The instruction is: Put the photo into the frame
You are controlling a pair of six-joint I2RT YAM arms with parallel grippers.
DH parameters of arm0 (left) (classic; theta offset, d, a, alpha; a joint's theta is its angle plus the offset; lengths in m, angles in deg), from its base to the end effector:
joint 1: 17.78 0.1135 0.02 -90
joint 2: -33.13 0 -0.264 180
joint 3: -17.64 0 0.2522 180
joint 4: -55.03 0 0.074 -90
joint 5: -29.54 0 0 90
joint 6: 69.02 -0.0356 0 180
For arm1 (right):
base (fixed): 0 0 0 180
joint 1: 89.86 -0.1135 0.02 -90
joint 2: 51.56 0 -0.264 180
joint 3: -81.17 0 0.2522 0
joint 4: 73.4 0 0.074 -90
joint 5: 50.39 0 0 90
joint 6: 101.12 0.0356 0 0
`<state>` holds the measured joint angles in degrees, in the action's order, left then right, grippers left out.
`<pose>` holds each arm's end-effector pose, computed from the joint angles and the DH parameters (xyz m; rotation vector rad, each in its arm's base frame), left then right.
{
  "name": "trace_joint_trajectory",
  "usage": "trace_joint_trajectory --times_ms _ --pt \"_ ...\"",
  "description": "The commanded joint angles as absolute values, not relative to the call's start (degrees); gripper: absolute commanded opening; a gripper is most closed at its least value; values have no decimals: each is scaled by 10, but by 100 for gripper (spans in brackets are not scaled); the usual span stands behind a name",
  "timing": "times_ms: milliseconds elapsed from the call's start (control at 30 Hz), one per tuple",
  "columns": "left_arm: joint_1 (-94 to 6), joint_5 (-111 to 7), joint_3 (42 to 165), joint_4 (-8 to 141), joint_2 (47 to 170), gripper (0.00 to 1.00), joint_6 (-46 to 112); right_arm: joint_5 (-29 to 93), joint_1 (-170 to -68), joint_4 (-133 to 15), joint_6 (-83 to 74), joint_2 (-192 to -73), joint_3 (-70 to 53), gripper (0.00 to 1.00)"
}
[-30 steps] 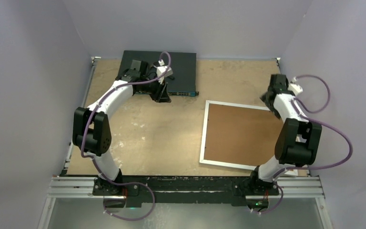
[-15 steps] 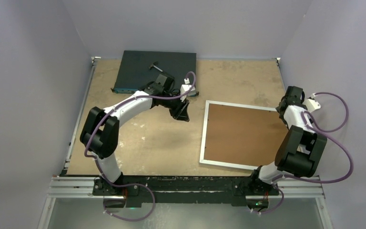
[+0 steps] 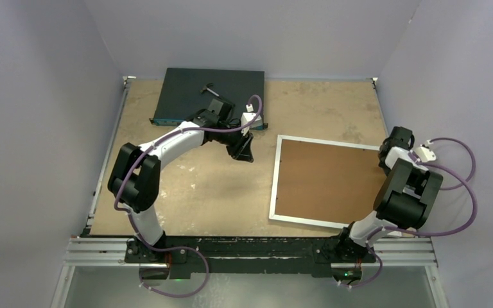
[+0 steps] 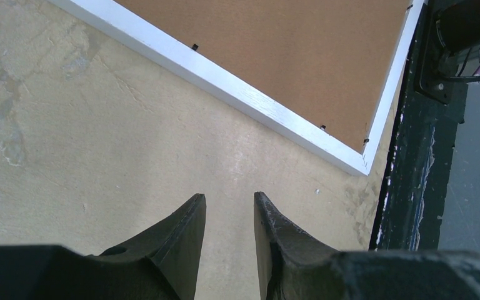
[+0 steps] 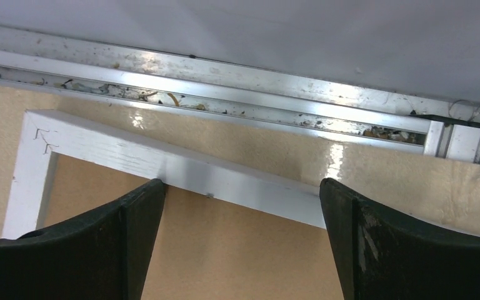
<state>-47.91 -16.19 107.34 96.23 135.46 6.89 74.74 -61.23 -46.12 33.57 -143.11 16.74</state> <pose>0.3172 -0.2128 0.2359 1.2069 2.1180 -1.0834 0.2637 -0.1673 0.1786 1.6121 1.7616 -0.6381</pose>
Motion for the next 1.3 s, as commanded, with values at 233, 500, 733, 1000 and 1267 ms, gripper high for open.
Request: trace_joint_trajectory --times_ms 233,500,733,1000,1267 --pt "-479 -159 1098 962 1364 33 68 567 -598 -535 305 -1467 219 95" --pt "-478 -175 1091 969 1366 33 57 449 -602 -497 291 -1388 230 85" --pt "-451 -178 1066 971 1351 34 49 398 -633 -498 286 -1368 258 84" --pt "-369 -211 1035 1018 1343 34 -35 398 -803 -492 341 -1398 202 85" --pt "-341 -286 968 1061 1324 31 -165 372 -848 -456 316 -1468 76 87"
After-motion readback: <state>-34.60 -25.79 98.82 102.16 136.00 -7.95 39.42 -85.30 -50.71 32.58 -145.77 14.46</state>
